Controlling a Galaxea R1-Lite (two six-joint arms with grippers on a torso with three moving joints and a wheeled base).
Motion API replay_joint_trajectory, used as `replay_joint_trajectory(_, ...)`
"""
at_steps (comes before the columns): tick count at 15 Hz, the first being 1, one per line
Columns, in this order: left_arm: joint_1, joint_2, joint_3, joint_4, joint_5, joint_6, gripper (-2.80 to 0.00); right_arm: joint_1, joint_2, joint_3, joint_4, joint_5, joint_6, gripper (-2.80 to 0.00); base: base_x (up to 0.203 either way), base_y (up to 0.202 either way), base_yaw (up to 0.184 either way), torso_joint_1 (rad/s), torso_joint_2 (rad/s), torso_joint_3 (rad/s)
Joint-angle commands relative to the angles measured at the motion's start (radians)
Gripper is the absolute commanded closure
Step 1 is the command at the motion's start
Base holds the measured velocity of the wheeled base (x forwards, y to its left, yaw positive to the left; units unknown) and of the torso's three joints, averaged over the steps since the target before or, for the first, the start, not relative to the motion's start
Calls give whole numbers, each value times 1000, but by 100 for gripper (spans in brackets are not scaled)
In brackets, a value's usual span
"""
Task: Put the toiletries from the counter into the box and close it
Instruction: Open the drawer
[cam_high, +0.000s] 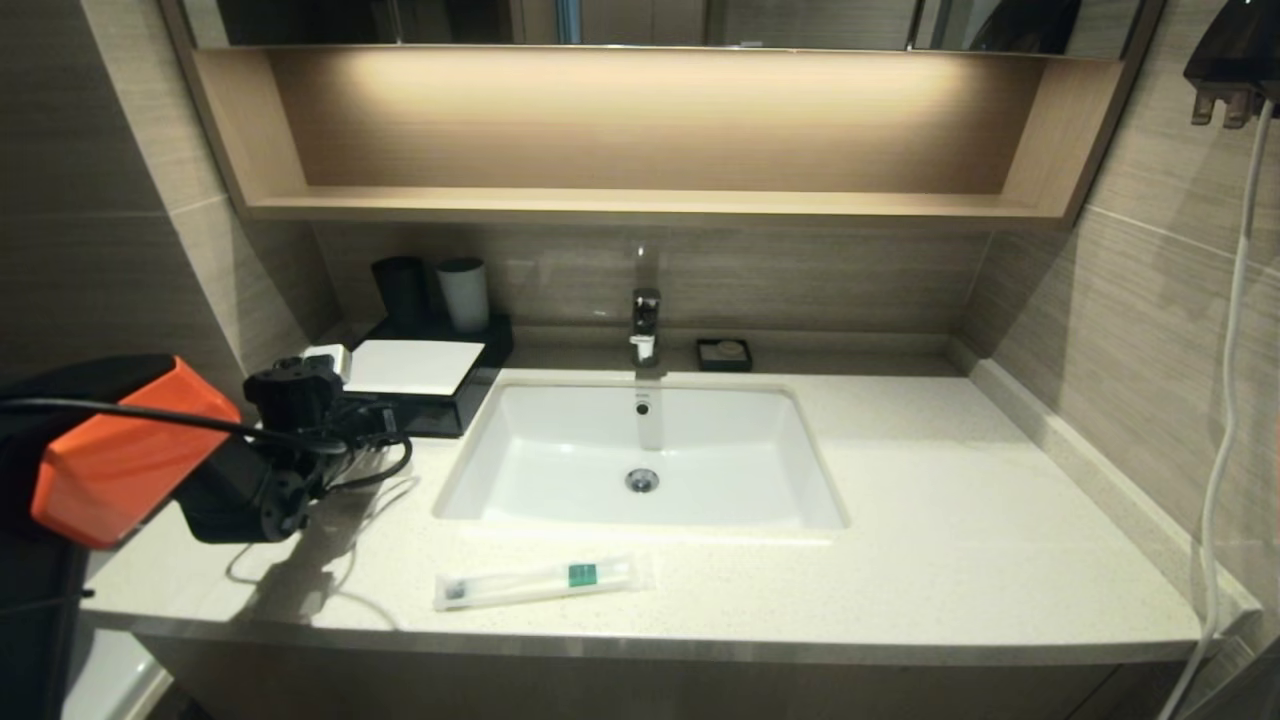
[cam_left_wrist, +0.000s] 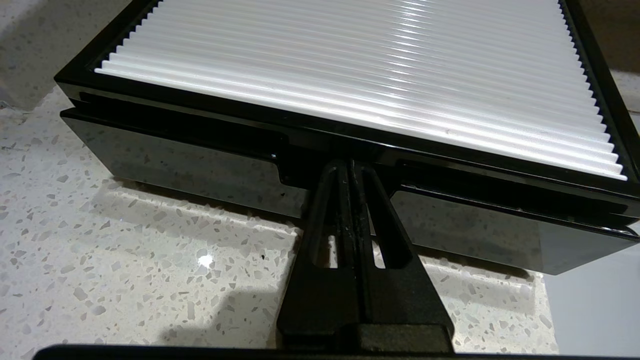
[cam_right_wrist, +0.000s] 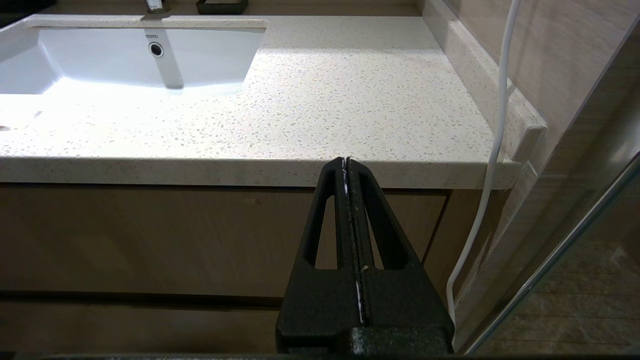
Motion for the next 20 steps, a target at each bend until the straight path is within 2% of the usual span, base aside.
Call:
replay_joint_trajectory(1, 1, 3, -3, -7, 0, -1, 0, 0, 0, 0, 0, 0, 0, 0, 0, 0, 0, 0, 0, 0)
replay_joint_trajectory(18, -6, 27, -38, 9, 0, -1, 0, 0, 0, 0, 0, 0, 0, 0, 0, 0, 0, 0, 0, 0)
replay_joint_trajectory(20, -6, 23, -40, 43, 0, 2, 0, 0, 0, 0, 0, 0, 0, 0, 0, 0, 0, 0, 0, 0)
